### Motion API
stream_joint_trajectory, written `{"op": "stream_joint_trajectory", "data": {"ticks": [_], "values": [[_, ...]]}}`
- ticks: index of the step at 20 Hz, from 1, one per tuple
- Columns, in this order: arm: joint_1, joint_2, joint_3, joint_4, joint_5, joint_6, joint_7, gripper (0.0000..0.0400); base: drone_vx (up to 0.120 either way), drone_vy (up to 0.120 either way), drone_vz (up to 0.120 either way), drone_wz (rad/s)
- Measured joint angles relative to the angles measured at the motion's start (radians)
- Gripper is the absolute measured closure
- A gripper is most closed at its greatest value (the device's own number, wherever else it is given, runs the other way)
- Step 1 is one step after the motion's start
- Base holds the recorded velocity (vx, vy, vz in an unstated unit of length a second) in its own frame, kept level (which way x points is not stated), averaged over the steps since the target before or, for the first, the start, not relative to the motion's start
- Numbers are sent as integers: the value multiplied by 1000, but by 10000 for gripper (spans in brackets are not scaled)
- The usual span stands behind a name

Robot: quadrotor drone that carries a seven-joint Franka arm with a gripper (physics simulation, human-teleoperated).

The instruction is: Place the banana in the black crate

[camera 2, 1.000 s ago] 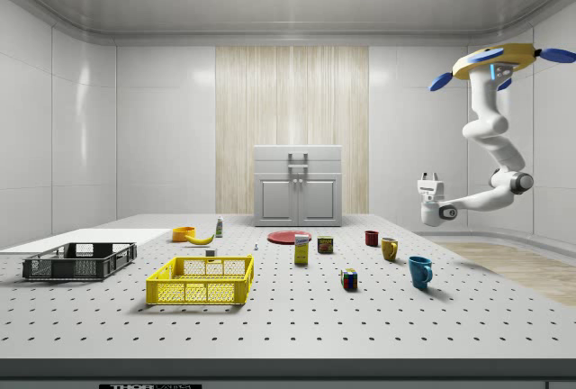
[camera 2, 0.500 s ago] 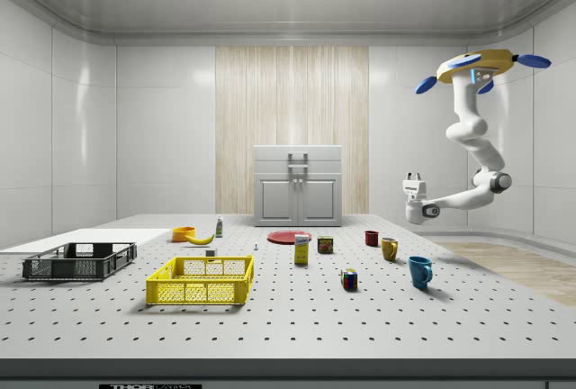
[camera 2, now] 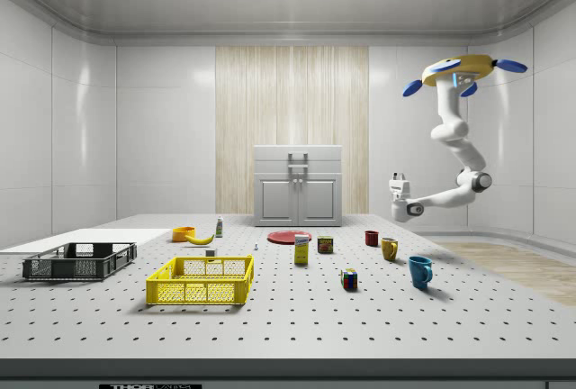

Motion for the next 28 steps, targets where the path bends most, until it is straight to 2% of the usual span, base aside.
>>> {"op": "stream_joint_trajectory", "data": {"ticks": [12, 18, 23, 28], "values": [[-9, -7, 29, -7, -40, 9, 5, 0, 120, -117, 0, 0], [-27, -11, 86, -15, -120, 15, 16, 0, 120, 0, 0, 0], [-63, -20, 202, -44, -284, 23, 39, 0, 120, 0, 0, 0], [-143, -47, 433, -160, -627, 40, 96, 0, 120, 0, 0, 0]]}}
